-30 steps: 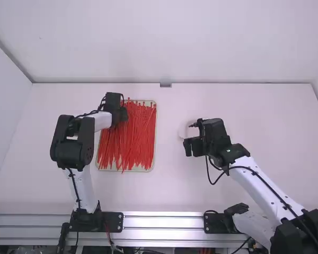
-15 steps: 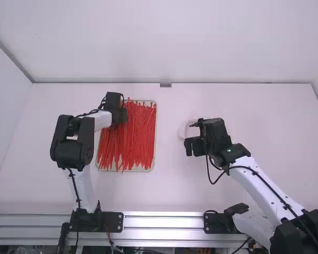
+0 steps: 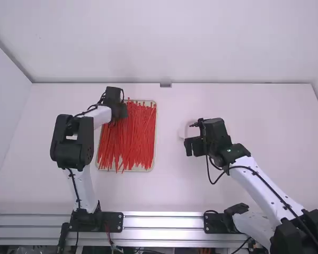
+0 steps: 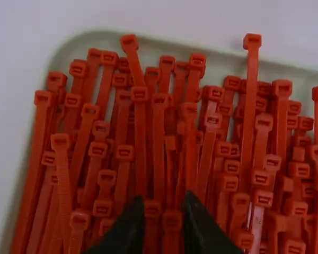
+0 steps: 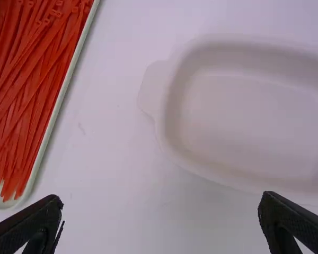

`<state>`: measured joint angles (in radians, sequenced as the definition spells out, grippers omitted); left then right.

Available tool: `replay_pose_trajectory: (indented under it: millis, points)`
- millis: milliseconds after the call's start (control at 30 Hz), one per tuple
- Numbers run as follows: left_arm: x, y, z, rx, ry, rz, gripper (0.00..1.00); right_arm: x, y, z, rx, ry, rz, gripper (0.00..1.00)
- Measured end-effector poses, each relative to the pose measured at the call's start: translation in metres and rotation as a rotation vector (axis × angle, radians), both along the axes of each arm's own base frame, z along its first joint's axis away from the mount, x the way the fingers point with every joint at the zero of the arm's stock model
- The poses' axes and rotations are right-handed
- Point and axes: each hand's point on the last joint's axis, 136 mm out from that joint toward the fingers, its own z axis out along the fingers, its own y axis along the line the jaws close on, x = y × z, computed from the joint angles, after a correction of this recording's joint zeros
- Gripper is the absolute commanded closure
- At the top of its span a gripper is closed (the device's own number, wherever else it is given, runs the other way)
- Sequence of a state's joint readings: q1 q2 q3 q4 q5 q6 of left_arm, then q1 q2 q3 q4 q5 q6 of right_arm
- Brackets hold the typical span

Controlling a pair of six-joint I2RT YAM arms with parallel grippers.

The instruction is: Fasten the cable tie

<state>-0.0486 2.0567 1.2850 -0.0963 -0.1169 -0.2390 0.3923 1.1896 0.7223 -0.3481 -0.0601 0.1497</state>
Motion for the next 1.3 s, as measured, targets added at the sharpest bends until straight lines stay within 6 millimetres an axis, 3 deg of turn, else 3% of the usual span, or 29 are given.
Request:
replay_pose_trajectory:
  millis: [167,367,867,1300]
  points:
    - [-0.001,0.000,-0.001,0.000,0.007,0.000,0.83,-0.001,0.001,0.000,0.000,0.002,0.003,0.01]
    - [-0.001,0.000,-0.001,0.000,0.005,0.000,0.85,-0.002,0.004,0.000,-0.001,0.003,0.014,0.01]
    - [0.012,0.000,0.008,-0.003,-0.062,0.001,0.82,-0.003,0.002,-0.002,-0.004,0.009,0.008,0.01]
    - [0.006,0.000,0.001,-0.002,-0.041,0.001,0.83,-0.002,0.002,-0.001,-0.003,0.005,0.007,0.01]
